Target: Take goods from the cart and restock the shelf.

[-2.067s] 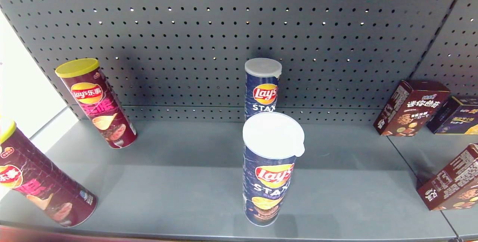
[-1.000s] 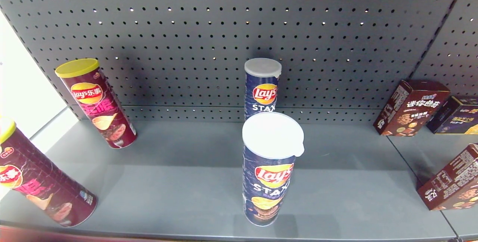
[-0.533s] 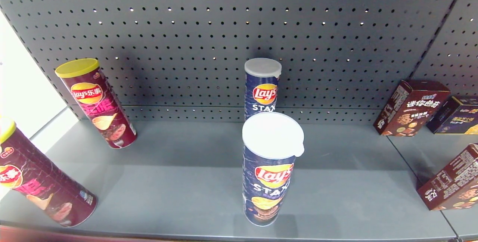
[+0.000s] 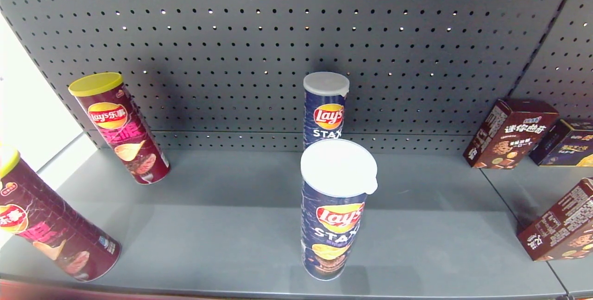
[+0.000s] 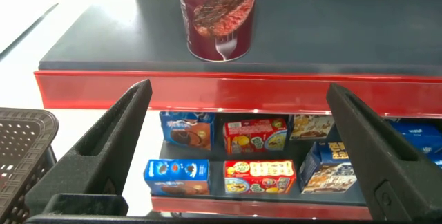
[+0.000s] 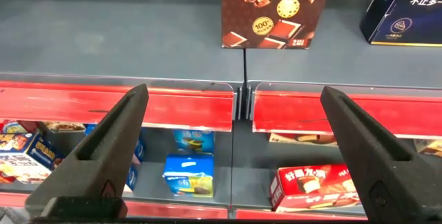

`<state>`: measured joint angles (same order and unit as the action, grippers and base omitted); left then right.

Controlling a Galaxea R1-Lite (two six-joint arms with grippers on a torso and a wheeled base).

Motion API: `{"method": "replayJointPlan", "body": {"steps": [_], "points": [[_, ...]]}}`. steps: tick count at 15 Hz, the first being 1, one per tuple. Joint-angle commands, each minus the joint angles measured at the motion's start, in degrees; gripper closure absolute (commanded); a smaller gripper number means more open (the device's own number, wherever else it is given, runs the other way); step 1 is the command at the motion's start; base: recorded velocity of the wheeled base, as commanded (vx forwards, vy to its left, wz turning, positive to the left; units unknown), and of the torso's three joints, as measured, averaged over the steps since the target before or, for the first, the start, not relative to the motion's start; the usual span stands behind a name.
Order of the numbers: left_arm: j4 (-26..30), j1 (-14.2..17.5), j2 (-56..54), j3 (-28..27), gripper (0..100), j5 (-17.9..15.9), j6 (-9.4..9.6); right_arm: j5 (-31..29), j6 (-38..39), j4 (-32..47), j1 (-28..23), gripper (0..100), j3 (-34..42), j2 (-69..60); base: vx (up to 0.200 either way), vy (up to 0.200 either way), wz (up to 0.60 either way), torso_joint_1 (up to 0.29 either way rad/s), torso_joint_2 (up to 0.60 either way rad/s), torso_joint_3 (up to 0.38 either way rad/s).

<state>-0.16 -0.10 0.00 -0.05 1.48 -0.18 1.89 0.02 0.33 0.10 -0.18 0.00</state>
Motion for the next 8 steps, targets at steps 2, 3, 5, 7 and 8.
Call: {"method": "replayJointPlan", "body": {"steps": [2,3,5,7,8], "points": [[0.0,0.0,0.1,0.0,0,-0.1,0.01,0.0,0.0,0.0,0.0,0,0.0,0.2,0.000,0.000,0.00,0.000,0.00,0.000],[0.0,0.0,0.0,0.0,0,-0.1,0.01,0.0,0.0,0.0,0.0,0,0.0,0.1,0.000,0.000,0.00,0.000,0.00,0.000],[0.0,0.0,0.1,0.0,0,0.0,-0.08,0.0,0.0,0.0,0.0,0,0.0,0.1,0.000,0.000,0.00,0.000,0.00,0.000],[0.0,0.0,0.0,0.0,0,0.0,-0.08,0.0,0.0,0.0,0.0,0,0.0,0.1,0.000,0.000,0.00,0.000,0.00,0.000],[0.0,0.0,0.0,0.0,0,-0.1,0.01,0.0,0.0,0.0,0.0,0,0.0,0.1,0.000,0.000,0.00,0.000,0.00,0.000]]}}
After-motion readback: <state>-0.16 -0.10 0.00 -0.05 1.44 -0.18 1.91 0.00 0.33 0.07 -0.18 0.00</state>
